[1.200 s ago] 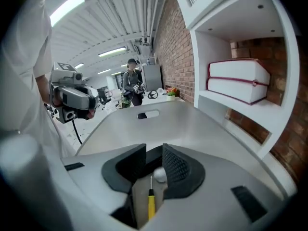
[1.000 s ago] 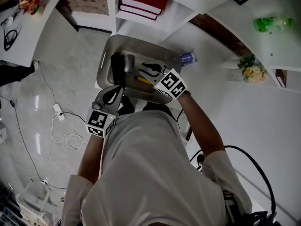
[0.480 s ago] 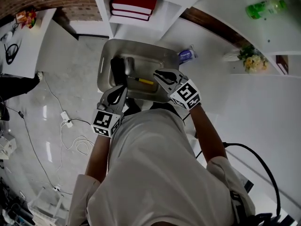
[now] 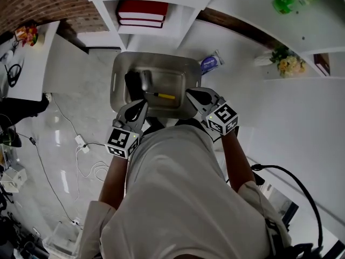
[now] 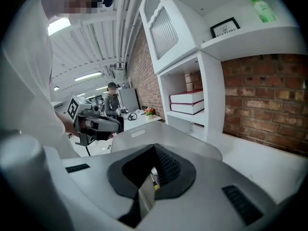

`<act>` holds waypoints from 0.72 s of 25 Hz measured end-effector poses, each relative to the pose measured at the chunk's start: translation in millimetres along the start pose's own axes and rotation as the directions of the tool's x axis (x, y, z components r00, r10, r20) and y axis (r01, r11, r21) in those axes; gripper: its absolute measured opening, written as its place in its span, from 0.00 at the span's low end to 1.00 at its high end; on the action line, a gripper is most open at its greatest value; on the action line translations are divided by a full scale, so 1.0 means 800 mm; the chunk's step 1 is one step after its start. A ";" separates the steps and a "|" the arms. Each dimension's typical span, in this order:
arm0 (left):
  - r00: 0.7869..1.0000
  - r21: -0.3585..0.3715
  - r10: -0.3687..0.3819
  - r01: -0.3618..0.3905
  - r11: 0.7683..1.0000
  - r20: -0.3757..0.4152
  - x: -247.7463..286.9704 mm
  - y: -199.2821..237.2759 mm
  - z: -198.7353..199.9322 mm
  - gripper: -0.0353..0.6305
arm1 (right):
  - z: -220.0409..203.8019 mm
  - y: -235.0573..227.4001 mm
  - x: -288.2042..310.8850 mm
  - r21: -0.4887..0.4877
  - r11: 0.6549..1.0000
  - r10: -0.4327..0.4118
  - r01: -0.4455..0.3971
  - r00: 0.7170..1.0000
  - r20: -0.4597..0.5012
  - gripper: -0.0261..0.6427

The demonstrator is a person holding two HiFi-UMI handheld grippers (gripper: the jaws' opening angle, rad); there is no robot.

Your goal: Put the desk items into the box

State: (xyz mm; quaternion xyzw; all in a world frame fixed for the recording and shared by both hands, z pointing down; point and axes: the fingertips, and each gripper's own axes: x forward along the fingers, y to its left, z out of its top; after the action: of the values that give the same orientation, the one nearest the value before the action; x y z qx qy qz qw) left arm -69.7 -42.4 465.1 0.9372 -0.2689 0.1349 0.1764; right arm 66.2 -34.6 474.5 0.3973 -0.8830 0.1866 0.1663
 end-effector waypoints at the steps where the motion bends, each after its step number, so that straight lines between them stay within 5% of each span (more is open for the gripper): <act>1: 1.000 0.006 -0.006 0.006 1.000 -0.003 0.002 -0.001 0.002 0.06 | -0.001 -0.002 -0.002 0.006 1.000 -0.007 0.007 1.000 0.003 0.04; 18: 0.998 0.021 -0.063 0.063 0.998 -0.005 0.007 -0.011 0.007 0.06 | -0.009 -0.009 -0.016 0.062 0.996 -0.067 0.066 0.998 0.021 0.04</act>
State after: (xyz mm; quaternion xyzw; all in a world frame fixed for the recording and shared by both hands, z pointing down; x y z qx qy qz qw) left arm -59.2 -40.3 459.8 0.9468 -0.2373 0.1339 0.1712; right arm 80.5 -27.5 476.9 0.4335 -0.8650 0.2034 0.1497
